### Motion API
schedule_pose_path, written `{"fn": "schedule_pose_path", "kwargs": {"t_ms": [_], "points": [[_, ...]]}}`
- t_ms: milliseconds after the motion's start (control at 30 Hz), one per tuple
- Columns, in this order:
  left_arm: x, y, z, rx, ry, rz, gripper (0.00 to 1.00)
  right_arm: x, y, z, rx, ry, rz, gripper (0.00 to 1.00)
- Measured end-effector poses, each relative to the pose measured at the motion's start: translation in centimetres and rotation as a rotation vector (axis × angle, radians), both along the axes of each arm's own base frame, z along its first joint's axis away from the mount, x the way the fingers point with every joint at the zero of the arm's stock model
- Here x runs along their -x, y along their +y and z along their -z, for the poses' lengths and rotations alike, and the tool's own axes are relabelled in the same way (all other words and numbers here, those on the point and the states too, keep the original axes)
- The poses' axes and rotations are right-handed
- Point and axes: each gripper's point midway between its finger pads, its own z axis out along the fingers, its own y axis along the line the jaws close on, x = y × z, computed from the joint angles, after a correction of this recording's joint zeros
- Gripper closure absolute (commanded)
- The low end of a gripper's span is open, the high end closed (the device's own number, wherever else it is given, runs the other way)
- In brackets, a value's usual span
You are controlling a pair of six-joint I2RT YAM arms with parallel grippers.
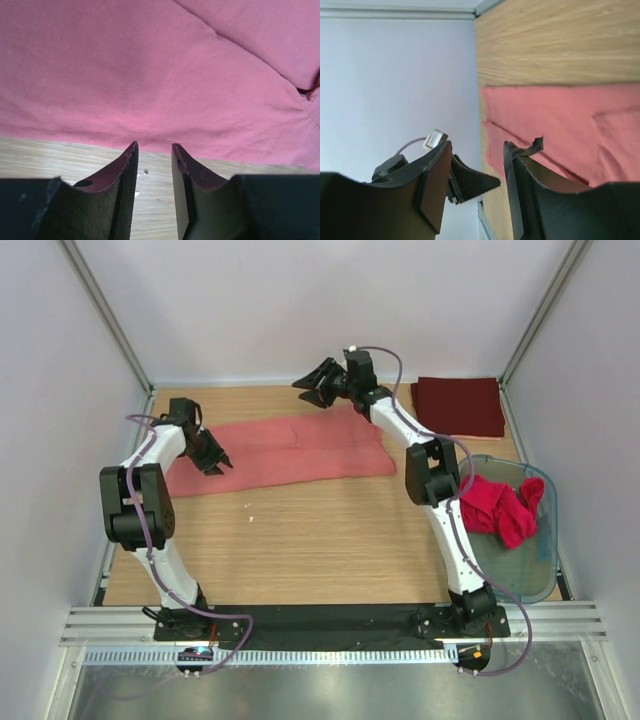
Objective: Fold and stack the t-shirts
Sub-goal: Fold the tshirt
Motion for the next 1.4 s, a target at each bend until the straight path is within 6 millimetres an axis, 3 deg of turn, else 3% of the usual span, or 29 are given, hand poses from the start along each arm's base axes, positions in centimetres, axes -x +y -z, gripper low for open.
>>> {"fn": "schedule_pose_path", "kwargs": {"t_ms": [100,300,400,467,567,633,767,900,1000,1133,1267,1400], "points": [[0.0,0.2,0.0,-0.01,0.0,0.001,0.65,1.0,-1.6,-0.1,0.08,0.013,-0.005,0.47],[-0.4,1.1,-0.9,-0.072,-0.012,0.022,0.65,4.1,-9.7,3.9,0.452,0.09,0.012,0.47],[-0.2,2.1,-1.0,-0.13,0.0,0.034,0.63,8.2,-13.8,6.4,0.669,0.15,0.005,0.46],[0.3,2.8,-0.8,-0.176,0.019,0.042,0.61,12.0,-15.7,7.7,0.807,0.189,-0.023,0.45],[1.2,4.3,-0.1,-0.262,0.07,0.051,0.59,16.5,-17.2,8.5,0.961,0.209,-0.061,0.45],[1.4,5.1,0.5,-0.313,0.11,0.065,0.58,17.9,-17.2,8.5,1.013,0.208,-0.074,0.44],[1.4,6.4,2.6,-0.391,0.184,0.089,0.57,17.5,-17.8,9.5,1.073,0.215,-0.045,0.44],[2.6,7.1,4.9,-0.431,0.278,0.118,0.57,16.1,-19.3,12.3,1.143,0.252,-0.005,0.44],[2.4,7.4,4.8,-0.449,0.284,0.13,0.57,15.2,-20.3,14.8,1.197,0.285,0.012,0.44],[2.5,7.0,4.8,-0.463,0.288,0.148,0.56,12.0,-21.0,14.4,1.257,0.211,0.067,0.43],[3.6,4.5,4.8,-0.473,0.28,0.207,0.55,8.7,-21.7,14.0,1.318,0.137,0.094,0.42],[6.9,0.7,4.6,-0.397,0.288,0.264,0.52,5.3,-22.6,13.2,1.354,0.087,0.126,0.38]]}}
